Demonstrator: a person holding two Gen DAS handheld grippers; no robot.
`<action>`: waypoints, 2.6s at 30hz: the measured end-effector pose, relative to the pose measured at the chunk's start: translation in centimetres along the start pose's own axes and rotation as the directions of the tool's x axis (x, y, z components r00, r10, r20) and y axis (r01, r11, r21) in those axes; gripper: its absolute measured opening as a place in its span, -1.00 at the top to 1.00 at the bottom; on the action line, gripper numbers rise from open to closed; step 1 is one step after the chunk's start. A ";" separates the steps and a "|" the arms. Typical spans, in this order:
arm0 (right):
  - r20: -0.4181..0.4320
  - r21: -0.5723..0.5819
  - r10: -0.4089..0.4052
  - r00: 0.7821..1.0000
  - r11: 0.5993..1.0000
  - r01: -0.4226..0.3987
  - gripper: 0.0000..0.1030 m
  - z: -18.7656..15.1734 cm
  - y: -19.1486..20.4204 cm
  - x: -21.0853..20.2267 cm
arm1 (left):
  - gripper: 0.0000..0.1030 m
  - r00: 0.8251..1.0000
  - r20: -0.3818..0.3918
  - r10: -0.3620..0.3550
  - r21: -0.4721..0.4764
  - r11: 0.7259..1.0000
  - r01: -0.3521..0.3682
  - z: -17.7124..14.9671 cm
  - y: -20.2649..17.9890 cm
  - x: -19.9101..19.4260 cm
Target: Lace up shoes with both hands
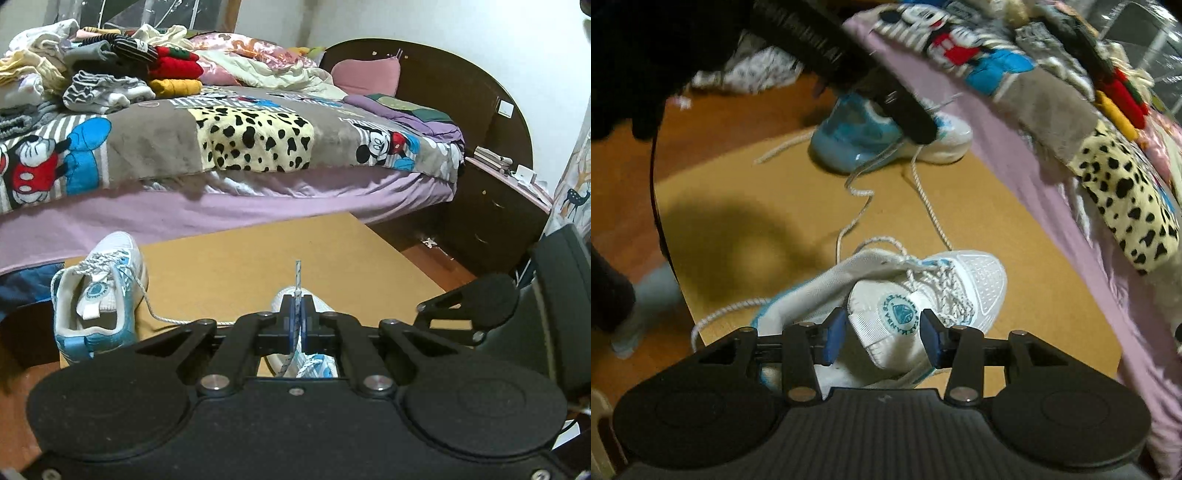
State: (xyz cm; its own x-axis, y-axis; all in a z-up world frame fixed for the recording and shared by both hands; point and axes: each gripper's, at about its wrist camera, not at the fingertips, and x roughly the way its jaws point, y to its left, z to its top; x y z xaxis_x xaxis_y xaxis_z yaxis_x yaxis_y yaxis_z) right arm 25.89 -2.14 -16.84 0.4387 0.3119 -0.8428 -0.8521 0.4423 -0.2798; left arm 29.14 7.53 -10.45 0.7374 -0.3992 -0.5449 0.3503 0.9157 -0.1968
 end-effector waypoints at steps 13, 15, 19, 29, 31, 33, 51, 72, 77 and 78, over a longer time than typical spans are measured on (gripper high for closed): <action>0.072 -0.025 -0.064 0.995 0.997 0.066 0.55 0.2 -0.5 -0.4 | 0.98 1.000 0.005 0.009 -0.025 1.000 -0.008 0.1 0.6 -0.1; 0.098 -0.034 -0.107 0.989 0.993 0.111 0.54 0.1 -0.4 -0.7 | 0.98 1.000 0.002 0.009 -0.025 1.000 -0.009 0.1 0.6 0.0; 0.103 -0.067 -0.130 0.986 0.988 0.137 0.46 -0.6 0.1 -0.1 | 0.98 1.000 -0.009 0.007 -0.018 1.000 -0.007 -0.1 0.7 0.3; 0.127 -0.071 -0.107 0.986 0.991 0.116 0.51 -1.7 0.5 0.6 | 0.98 0.999 -0.046 -0.001 0.012 1.000 0.002 -0.4 0.1 1.9; 0.148 -0.055 -0.107 0.983 0.992 0.117 0.58 -2.0 0.5 0.7 | 0.98 0.998 -0.058 0.002 0.023 1.000 0.000 -0.5 0.0 2.4; 0.162 -0.042 -0.123 0.979 0.990 0.131 0.74 -2.4 0.3 0.6 | 0.98 0.998 -0.067 0.004 0.033 0.999 -0.002 -0.5 -0.1 2.9; 0.366 -0.051 -0.242 0.899 0.959 0.279 0.75 -5.5 1.4 -1.0 | 0.98 0.978 -0.192 0.080 0.442 0.897 0.013 -2.5 -3.3 7.4; 0.395 -0.032 -0.244 0.885 0.960 0.279 0.82 -5.7 1.6 -0.6 | 0.98 0.954 -0.229 0.193 0.823 0.562 0.084 -4.7 -8.3 7.4; 0.396 -0.052 -0.241 0.886 0.957 0.284 0.82 -5.7 1.8 -0.5 | 0.98 0.940 -0.246 0.238 0.883 0.455 0.116 -5.0 -9.2 8.4; 0.396 -0.055 -0.241 0.886 0.957 0.285 0.82 -5.7 1.7 -0.5 | 0.98 0.937 -0.251 0.243 0.891 0.437 0.126 -5.0 -9.3 8.6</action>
State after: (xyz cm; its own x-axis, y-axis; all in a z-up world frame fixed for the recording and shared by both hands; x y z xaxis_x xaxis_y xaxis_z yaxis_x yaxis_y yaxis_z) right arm 22.57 -6.30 -19.52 0.7071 0.5026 -0.4973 -0.7061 0.4658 -0.5333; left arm 29.30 -4.21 -17.40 0.6308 -0.1398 -0.7633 0.7602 0.3089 0.5716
